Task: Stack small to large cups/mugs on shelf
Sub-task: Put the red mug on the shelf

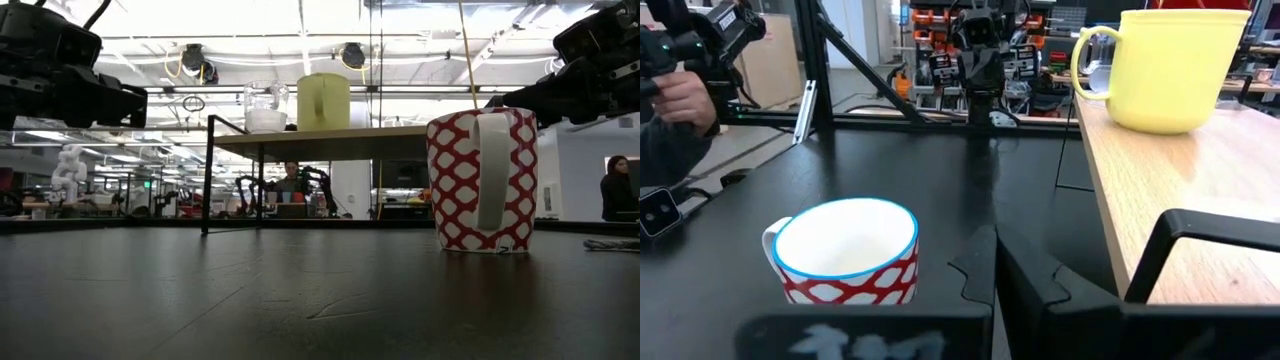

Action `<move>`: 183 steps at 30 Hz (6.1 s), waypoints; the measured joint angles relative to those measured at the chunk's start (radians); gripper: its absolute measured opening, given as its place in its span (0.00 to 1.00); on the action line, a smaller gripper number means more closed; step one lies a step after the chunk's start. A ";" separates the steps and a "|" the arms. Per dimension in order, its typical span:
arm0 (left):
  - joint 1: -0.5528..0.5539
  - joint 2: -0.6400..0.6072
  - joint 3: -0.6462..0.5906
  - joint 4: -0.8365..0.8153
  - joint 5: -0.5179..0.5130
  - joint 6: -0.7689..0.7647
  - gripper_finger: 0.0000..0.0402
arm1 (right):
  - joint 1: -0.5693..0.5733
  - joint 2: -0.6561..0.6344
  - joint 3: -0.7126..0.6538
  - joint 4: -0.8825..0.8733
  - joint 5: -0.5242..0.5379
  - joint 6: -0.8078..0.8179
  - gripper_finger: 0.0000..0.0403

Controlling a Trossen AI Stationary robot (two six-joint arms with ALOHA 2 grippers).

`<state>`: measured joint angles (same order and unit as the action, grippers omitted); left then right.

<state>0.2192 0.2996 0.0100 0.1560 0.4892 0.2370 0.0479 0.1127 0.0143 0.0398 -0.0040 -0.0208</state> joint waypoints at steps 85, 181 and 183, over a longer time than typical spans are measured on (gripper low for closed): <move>0.000 0.000 0.001 -0.005 0.001 -0.113 0.08 | 0.124 0.955 0.923 -0.493 -0.071 0.057 0.45; -0.059 0.002 0.001 -0.009 0.008 -0.101 0.08 | 0.170 1.283 1.050 -0.708 -0.015 0.166 0.45; -0.059 0.002 0.001 -0.009 0.008 -0.101 0.08 | 0.170 1.283 1.050 -0.708 -0.015 0.161 0.45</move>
<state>0.1604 0.3012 0.0109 0.1467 0.4969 0.1360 0.2180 1.3960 1.0641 -0.6682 -0.0189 0.1404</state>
